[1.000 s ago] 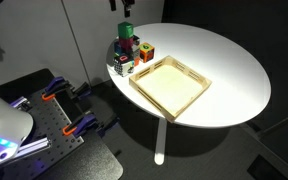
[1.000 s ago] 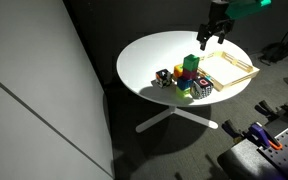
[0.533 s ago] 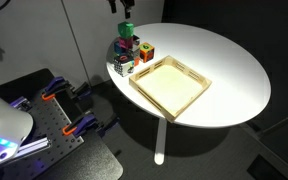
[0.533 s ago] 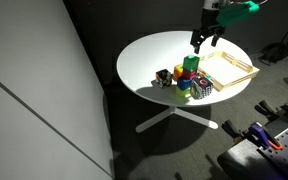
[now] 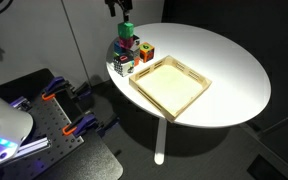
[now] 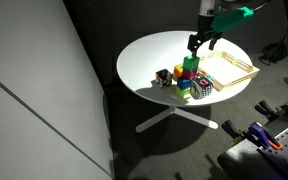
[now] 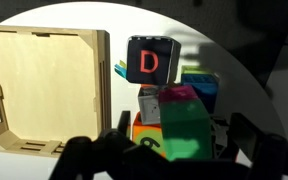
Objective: Put the green block on the wooden tray
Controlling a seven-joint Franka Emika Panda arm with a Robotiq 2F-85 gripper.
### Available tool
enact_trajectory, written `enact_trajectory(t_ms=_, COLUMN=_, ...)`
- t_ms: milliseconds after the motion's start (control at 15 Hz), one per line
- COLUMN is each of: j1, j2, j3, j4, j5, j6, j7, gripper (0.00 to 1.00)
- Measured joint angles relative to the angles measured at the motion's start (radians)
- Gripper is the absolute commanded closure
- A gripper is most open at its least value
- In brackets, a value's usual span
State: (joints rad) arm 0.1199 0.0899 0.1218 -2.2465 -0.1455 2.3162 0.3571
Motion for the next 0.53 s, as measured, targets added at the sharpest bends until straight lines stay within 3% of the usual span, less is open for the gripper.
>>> enact_trajectory(t_ms=533, j1=0.002, j2=0.048, j3=-0.008, j4=0.007, j5=-0.038, j6=0.002, j7=0.047, gripper=0.00)
